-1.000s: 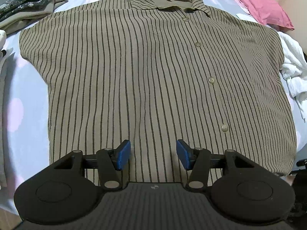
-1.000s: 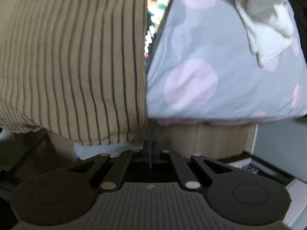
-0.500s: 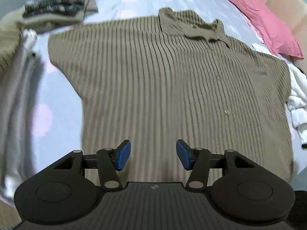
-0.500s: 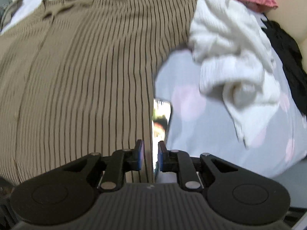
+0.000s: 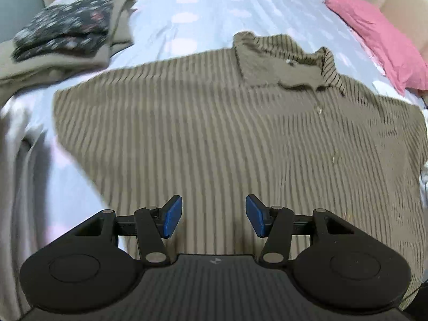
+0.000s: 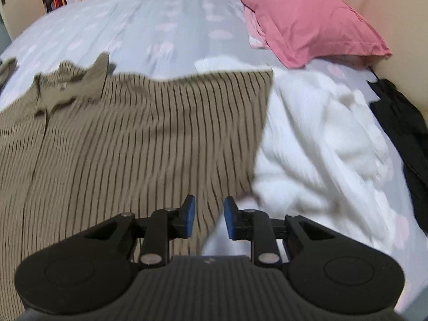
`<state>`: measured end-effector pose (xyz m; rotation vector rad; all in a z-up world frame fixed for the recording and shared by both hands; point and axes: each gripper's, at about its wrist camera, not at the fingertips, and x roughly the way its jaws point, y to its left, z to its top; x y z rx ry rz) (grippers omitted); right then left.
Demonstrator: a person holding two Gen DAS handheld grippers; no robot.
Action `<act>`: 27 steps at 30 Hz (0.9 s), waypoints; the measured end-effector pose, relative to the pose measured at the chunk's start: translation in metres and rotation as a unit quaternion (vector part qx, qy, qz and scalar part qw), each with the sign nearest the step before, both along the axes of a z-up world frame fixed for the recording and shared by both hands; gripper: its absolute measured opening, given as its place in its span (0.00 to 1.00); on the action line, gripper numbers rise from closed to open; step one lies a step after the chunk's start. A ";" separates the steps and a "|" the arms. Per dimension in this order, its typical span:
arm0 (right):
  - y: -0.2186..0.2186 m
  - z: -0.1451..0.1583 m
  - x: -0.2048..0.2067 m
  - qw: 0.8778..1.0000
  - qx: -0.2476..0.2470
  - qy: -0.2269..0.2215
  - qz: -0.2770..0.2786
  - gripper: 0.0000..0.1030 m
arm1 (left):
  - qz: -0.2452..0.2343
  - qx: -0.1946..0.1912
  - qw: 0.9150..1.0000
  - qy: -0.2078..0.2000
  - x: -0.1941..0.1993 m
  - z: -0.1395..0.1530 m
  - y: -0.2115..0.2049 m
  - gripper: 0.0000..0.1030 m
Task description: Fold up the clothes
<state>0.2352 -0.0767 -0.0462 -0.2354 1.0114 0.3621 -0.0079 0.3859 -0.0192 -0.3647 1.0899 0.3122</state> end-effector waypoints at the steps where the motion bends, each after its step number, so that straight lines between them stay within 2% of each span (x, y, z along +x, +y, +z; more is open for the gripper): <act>1: 0.005 -0.002 0.011 1.000 0.007 -0.002 -0.001 0.26 | -0.004 -0.001 1.000 -0.006 0.013 0.000 0.003 0.49; 5: 0.048 -0.014 0.050 0.999 0.045 0.006 0.016 0.26 | -0.013 -0.002 1.000 -0.026 0.075 0.000 0.010 0.49; 12: 0.165 -0.036 0.100 0.990 0.113 0.035 0.075 0.27 | -0.024 -0.029 0.998 -0.059 0.191 -0.005 0.016 0.49; 14: 0.195 -0.040 0.109 0.988 0.120 0.038 0.089 0.30 | -0.017 -0.034 0.998 -0.056 0.219 -0.013 0.019 0.49; 15: 0.209 -0.042 0.114 0.987 0.124 0.039 0.096 0.35 | -0.010 -0.037 0.998 -0.053 0.232 -0.018 0.021 0.49; 19: 0.253 -0.050 0.134 0.986 0.125 0.034 0.104 0.48 | 0.015 -0.044 0.999 -0.029 0.268 -0.045 0.029 0.49; 23: 0.283 -0.065 0.152 0.989 0.113 0.034 0.089 0.49 | 0.045 -0.058 0.997 -0.015 0.287 -0.071 0.040 0.48; 25: 0.297 -0.072 0.162 0.990 0.107 0.034 0.081 0.49 | 0.053 -0.055 0.997 -0.011 0.292 -0.078 0.046 0.42; 27: 0.306 -0.081 0.169 0.992 0.094 0.033 0.076 0.47 | 0.062 -0.050 0.997 -0.011 0.295 -0.083 0.051 0.28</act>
